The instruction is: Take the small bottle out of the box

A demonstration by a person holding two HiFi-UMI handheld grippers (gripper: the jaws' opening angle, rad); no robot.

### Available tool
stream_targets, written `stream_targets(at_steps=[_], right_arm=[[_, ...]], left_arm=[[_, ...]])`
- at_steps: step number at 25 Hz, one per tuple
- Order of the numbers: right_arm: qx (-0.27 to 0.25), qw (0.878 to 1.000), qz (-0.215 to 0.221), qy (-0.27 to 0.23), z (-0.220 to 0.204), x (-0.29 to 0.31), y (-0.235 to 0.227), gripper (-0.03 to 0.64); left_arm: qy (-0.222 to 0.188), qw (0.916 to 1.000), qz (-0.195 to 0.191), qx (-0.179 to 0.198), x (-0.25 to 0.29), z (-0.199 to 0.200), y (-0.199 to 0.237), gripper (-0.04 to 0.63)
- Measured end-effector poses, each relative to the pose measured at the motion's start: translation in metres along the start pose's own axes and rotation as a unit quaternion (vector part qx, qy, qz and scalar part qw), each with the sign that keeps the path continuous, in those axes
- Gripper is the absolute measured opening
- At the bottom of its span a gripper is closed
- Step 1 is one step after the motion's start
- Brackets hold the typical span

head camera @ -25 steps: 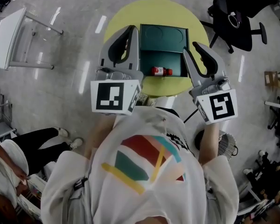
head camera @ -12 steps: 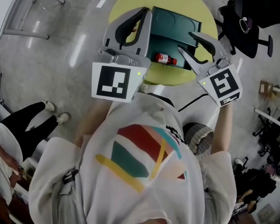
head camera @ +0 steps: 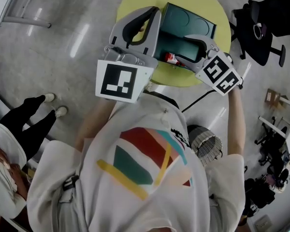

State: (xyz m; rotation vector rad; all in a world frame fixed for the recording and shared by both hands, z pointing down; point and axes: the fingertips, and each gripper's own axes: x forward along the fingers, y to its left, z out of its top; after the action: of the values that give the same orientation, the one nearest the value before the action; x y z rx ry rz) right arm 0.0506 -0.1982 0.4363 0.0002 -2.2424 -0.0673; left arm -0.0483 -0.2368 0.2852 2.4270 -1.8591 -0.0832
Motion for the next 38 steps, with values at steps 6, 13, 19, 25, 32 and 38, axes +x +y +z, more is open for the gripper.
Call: stream_targets(at_steps=[6,13,19,25,32,38], right_arm=[[-0.016,0.994,0.08,0.075,-0.033,0.034,0.014,0.241],[-0.016,0.977,0.146,0.157,-0.075,0.06,0.017,0.239],[-0.027,0.958,0.189,0.213,-0.1,0.079,0.023,0.239],[-0.041,0.946,0.205,0.249,-0.116,0.095,0.025,0.238],[-0.058,0.934,0.225,0.27,-0.123,0.105,0.026,0.238],[-0.05,0.929,0.239,0.278,-0.126,0.109,0.03,0.233]], left_arm=[[0.007,0.9999,0.01,0.001,-0.002,-0.008,0.004,0.015],[0.024,0.9996,0.015,-0.004,-0.003,-0.021,0.006,0.015],[0.035,0.9991,0.02,-0.014,-0.005,-0.029,0.011,0.015],[0.038,0.9987,0.028,-0.018,-0.011,-0.035,0.02,0.015],[0.037,0.9982,0.042,-0.021,-0.015,-0.034,0.03,0.015],[0.045,0.9976,0.046,-0.027,-0.018,-0.041,0.034,0.015]])
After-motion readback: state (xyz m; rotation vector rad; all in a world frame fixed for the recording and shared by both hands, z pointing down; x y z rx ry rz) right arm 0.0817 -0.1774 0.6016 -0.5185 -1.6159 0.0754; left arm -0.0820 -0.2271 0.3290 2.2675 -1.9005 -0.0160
